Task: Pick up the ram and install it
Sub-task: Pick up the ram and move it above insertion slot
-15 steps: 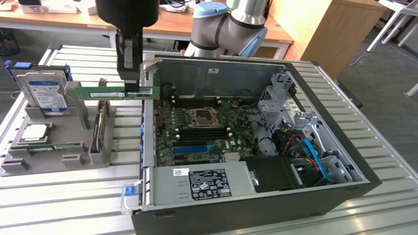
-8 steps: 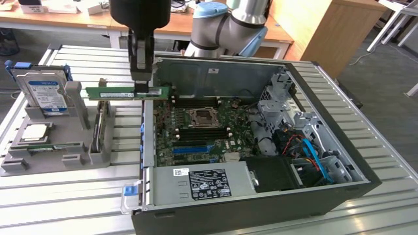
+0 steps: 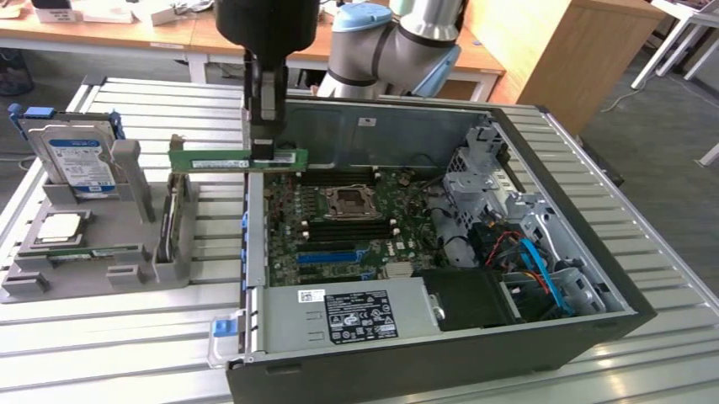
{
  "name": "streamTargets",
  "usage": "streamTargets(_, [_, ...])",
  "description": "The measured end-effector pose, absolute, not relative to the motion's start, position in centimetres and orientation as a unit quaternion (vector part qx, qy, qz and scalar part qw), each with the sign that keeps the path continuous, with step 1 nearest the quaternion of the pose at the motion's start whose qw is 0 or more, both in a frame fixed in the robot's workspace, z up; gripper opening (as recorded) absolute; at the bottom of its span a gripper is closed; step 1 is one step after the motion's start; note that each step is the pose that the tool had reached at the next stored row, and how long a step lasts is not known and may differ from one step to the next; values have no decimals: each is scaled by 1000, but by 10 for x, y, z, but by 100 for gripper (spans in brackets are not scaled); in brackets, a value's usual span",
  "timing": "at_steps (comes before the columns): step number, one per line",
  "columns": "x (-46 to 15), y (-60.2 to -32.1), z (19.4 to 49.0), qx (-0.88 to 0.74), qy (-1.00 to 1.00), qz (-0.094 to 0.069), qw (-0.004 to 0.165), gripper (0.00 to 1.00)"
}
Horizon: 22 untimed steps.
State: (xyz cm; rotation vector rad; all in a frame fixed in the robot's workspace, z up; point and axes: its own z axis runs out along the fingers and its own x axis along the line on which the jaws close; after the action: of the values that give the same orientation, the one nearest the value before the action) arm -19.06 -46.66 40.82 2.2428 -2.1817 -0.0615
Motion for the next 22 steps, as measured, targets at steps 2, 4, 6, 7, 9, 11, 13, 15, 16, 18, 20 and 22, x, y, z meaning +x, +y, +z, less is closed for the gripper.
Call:
streamTargets(2, [-186,-467,408,717,-697,-20,6,12])
streamTargets(4, [-182,-467,408,717,-697,-20,6,12])
streamTargets(6, [-177,-467,408,717,-697,-20,6,12])
streamTargets(7, [-175,-467,408,717,-697,-20,6,12])
streamTargets(9, [-171,-467,408,717,-697,-20,6,12])
streamTargets(11, [-166,-467,408,717,-697,-20,6,12])
streamTargets(13, [-162,-467,408,717,-697,-20,6,12])
streamTargets(15, [-157,-467,408,717,-697,-20,6,12])
streamTargets(16, [-155,-468,408,717,-697,-20,6,12])
streamTargets(18, [-151,-468,408,717,-697,-20,6,12])
streamTargets(20, [-146,-468,408,717,-697,-20,6,12])
streamTargets(22, [-142,-468,408,717,-697,-20,6,12])
